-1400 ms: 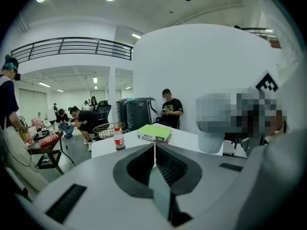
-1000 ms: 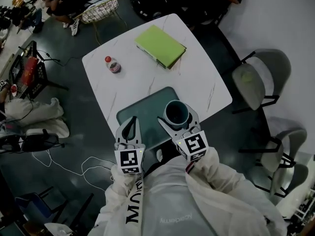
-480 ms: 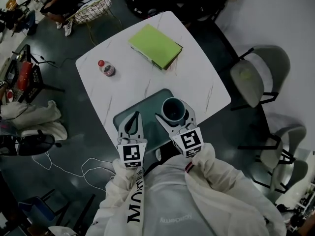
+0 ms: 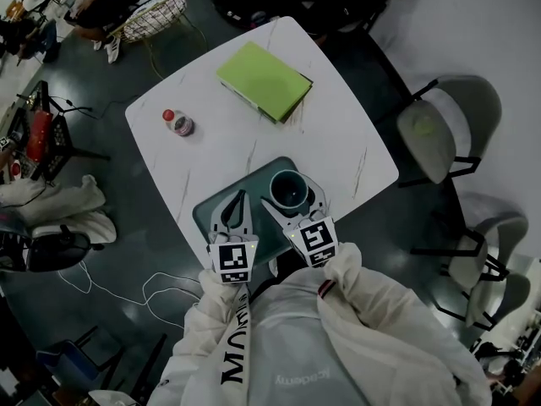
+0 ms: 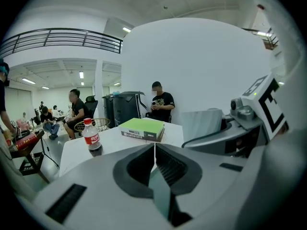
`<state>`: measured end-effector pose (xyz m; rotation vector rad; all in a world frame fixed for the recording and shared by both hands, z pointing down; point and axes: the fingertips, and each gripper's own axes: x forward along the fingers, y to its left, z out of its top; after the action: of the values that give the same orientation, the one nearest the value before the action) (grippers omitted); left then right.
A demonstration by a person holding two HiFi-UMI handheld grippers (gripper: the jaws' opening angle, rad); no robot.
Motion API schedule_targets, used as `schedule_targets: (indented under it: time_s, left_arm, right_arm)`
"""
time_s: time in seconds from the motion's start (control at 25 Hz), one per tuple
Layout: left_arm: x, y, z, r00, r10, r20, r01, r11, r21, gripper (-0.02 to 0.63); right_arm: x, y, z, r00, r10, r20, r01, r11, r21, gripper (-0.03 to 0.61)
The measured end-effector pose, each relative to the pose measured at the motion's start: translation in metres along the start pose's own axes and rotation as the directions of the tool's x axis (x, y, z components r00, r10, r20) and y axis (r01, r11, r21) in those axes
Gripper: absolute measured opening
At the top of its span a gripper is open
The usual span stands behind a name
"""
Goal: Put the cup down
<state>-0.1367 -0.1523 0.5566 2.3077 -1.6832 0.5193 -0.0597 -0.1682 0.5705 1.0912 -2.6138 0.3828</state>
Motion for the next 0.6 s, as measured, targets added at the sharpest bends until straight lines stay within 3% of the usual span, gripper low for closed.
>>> schedule_targets:
  time_s: [0.6]
  left_arm:
    - [0.046,-0.001,-0.03,0.999,-0.01,-0.053,0.011,1.0,0.017,0.014]
  right_arm:
    - [0.036,-0.025,-0.038,0.997,-0.013,-0.072,0.014,1.0,0.014,0.373]
